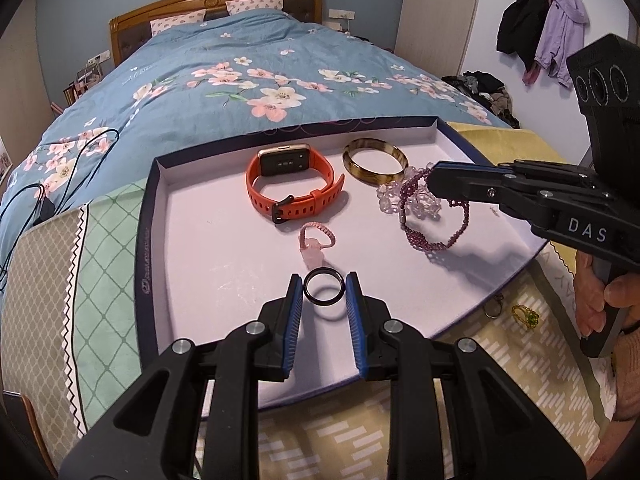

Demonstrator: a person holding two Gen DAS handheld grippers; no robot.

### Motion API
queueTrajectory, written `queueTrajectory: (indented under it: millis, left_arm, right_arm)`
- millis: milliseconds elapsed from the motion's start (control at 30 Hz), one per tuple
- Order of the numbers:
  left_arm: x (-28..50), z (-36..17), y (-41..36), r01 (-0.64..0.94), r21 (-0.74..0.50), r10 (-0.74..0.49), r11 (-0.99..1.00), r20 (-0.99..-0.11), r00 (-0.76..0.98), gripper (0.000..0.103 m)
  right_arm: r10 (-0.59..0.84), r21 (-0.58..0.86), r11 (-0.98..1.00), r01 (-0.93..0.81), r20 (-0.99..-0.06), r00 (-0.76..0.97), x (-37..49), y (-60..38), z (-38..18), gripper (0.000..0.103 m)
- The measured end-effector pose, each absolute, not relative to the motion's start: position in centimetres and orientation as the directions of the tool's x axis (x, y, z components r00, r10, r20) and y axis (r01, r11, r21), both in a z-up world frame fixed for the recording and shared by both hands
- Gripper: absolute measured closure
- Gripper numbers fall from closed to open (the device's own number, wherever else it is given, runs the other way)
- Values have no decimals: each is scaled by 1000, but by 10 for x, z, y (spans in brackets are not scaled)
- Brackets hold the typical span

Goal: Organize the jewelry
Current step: 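Carry the black ring and beaded bracelet over the box and lower them, then withdraw both open tools from the box toward the rings on the throw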

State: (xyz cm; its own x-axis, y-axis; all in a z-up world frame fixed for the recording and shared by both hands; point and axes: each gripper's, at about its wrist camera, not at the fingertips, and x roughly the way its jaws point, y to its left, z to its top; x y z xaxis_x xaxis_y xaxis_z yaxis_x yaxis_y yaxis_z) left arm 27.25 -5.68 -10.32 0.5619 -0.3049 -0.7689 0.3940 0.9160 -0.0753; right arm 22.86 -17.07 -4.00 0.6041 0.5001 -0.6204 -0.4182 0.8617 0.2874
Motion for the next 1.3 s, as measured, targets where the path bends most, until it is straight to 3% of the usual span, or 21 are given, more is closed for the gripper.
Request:
queueTrajectory:
  millis: [567,667,733,1100,1300]
  left_arm:
    - [291,-110,-55,358,-108,-303,927,-778,551,80]
    - [286,-105,-54,363,-109,-311,925,-766,563,78]
    - [282,-99,-52,363,-108,-315,926,-750,581,71]
    - [239,-57,-28,362,-81,-323,929,-655,683,64]
    - [209,-48,-21,382,-80,-344,921,-628,698,63]
  right_arm:
    - [395,221,912,-346,-699,595,242,-175,-63,96]
    - [385,209,916,-343,-698,604,239,-175,-61,96]
    - [378,199,919,-341,-691,616,236,-176,-57,95]
    - [394,203,915,-349,-632,668,205,-193,-26,79]
    - [418,191,901,-388,-615,668,177,-194,-15,77]
